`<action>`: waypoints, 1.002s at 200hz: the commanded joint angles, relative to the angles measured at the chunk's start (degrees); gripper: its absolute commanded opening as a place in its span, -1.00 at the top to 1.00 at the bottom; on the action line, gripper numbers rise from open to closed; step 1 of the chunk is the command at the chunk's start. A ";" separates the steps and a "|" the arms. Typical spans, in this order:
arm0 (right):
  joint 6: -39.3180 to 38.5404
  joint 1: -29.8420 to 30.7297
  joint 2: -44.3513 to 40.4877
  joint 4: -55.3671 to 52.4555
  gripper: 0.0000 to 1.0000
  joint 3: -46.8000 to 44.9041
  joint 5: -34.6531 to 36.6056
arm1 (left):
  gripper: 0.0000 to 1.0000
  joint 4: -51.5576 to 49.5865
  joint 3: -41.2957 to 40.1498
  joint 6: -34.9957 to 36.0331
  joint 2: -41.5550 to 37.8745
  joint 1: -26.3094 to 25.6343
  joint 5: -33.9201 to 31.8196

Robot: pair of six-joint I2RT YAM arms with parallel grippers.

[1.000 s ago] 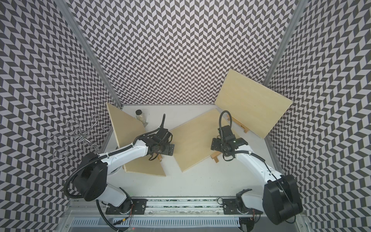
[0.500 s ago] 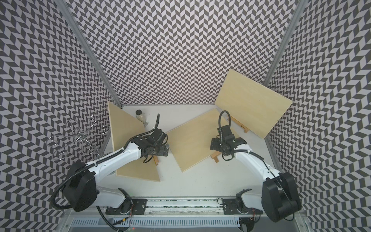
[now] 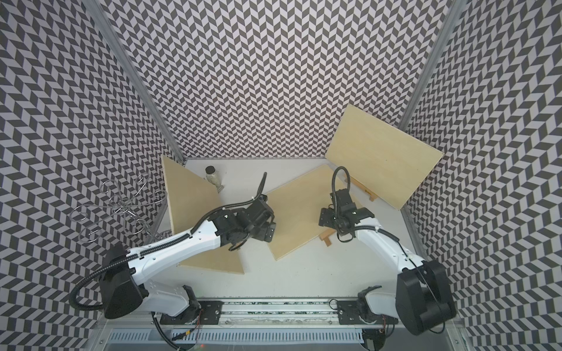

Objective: Assemble the easel
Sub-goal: Adjust the easel at the center of the board, then move the easel to the center of the board.

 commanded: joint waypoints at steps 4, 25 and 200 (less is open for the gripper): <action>-2.36 -0.31 -3.07 2.48 -0.63 1.31 0.79 | -0.99 4.06 -1.09 2.79 -1.97 -8.27 -5.05; -2.08 -0.35 -4.51 2.55 -0.64 0.96 2.11 | -0.98 4.67 0.29 4.11 -0.79 -11.49 -7.09; -24.49 49.40 6.16 27.67 -0.65 4.17 3.47 | -0.99 13.46 36.69 8.57 -11.41 4.01 -20.59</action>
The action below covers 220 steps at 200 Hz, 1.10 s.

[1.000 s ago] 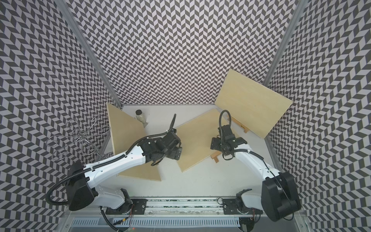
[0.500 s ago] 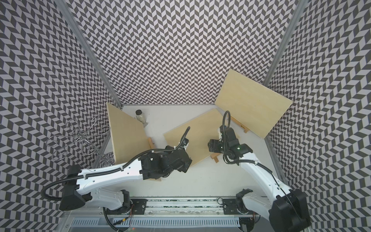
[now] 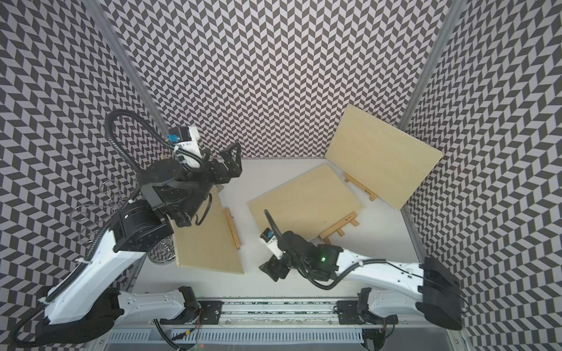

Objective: Assemble the easel
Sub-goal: Move the easel to the center of the board.

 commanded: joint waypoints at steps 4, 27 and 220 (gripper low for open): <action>-6.31 0.55 7.01 7.77 -0.65 5.72 5.72 | -0.99 -2.40 4.42 2.99 1.79 0.44 -2.45; -3.13 -3.15 12.42 12.90 -0.65 7.89 2.34 | -0.98 -2.24 5.09 3.44 1.32 0.48 -1.87; 3.63 -18.21 53.99 3.65 -0.08 44.53 -35.99 | -0.99 -9.53 2.11 0.84 7.30 6.63 7.77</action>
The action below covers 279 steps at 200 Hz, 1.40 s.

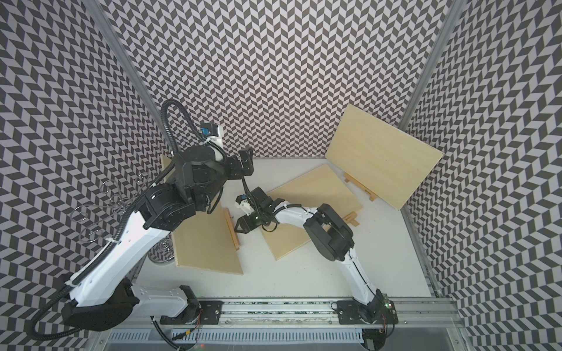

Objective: Assemble the easel
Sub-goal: Move the easel to the center of the board.

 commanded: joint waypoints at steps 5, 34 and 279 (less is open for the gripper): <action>0.64 0.90 -1.01 6.09 -0.08 -1.33 -2.39 | -0.99 -1.23 0.71 -1.05 -0.33 0.16 1.19; 4.76 -0.47 -5.01 13.30 -0.10 -6.07 -1.74 | -0.99 -1.25 -0.90 -1.36 -0.68 0.49 1.20; 9.75 0.47 7.43 16.43 0.45 1.16 -15.23 | -0.99 -0.59 -6.20 -0.85 -2.38 1.38 0.90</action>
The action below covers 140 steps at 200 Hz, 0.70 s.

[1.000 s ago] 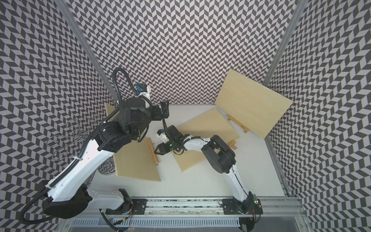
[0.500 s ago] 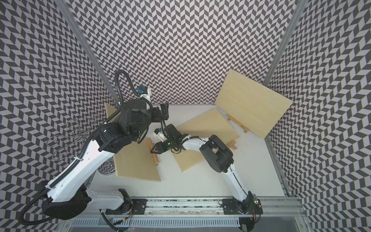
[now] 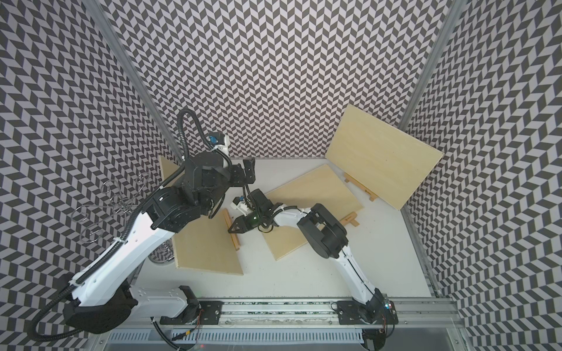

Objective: Assemble the easel
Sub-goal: Move the easel to the center of the board.

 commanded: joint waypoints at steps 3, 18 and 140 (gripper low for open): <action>-1.83 0.82 2.42 2.64 0.48 1.39 -2.13 | -0.99 0.56 -0.64 0.03 -1.15 0.35 -0.42; -1.47 0.79 2.93 2.87 0.63 1.90 -2.26 | -0.99 0.46 -0.72 -0.04 -1.16 0.44 -0.62; 6.00 -4.14 -0.80 7.97 0.92 -2.76 12.39 | -0.98 0.11 -0.98 -0.72 -1.77 0.45 0.01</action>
